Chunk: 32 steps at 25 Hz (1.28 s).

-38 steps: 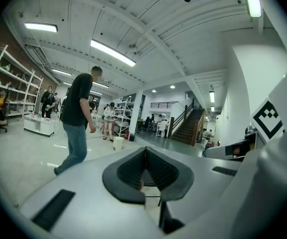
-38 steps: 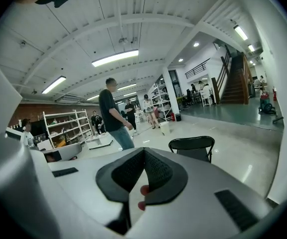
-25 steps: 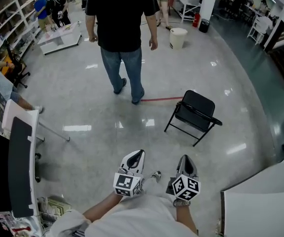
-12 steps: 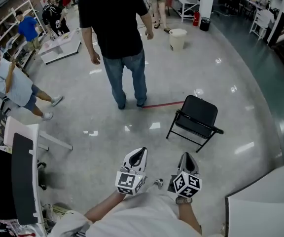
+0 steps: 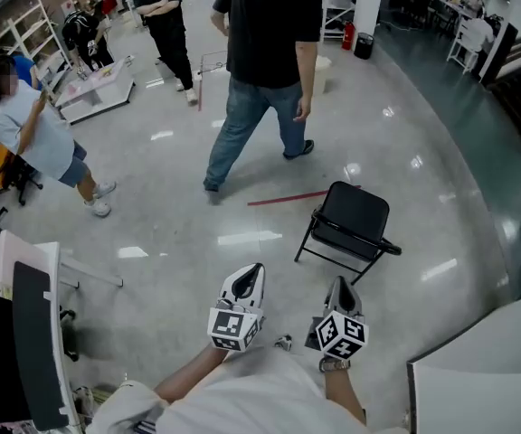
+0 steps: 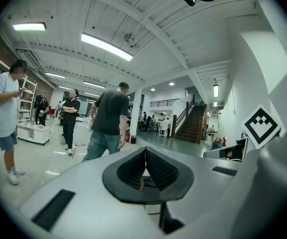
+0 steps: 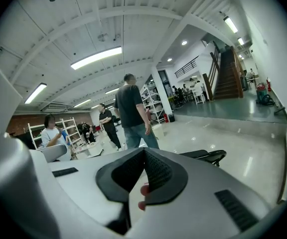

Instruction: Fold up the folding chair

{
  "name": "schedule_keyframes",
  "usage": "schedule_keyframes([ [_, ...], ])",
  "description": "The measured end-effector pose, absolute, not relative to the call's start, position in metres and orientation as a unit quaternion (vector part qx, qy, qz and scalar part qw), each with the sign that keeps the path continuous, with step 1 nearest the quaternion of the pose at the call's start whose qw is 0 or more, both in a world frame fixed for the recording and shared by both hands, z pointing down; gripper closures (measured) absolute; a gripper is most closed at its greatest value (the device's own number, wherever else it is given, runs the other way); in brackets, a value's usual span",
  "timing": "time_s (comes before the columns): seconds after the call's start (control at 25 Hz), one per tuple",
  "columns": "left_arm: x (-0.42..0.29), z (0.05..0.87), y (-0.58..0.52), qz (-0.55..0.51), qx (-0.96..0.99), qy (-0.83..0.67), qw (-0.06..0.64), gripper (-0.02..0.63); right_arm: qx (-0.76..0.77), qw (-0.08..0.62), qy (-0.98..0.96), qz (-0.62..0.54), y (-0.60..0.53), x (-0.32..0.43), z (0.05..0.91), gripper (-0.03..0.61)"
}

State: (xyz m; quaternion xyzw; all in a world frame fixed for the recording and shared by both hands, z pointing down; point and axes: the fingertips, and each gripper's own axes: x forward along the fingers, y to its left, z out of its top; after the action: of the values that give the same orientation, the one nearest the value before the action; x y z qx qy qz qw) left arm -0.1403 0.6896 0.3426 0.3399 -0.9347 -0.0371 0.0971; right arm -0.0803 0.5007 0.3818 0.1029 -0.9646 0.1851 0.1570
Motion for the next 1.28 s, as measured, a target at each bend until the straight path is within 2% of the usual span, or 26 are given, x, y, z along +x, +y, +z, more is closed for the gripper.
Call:
schedule_keyframes([
  [0.64, -0.301, 0.342, 0.686, -0.054, 0.478, -0.871, 0.098, 0.602, 0.241, 0.145, -0.940, 0.191, 0.527, -0.186, 0.378, 0.574],
  [1.28, -0.380, 0.372, 0.673, -0.054, 0.516, -0.845, 0.130, 0.601, 0.300, 0.168, -0.912, 0.223, 0.522, -0.239, 0.407, 0.574],
])
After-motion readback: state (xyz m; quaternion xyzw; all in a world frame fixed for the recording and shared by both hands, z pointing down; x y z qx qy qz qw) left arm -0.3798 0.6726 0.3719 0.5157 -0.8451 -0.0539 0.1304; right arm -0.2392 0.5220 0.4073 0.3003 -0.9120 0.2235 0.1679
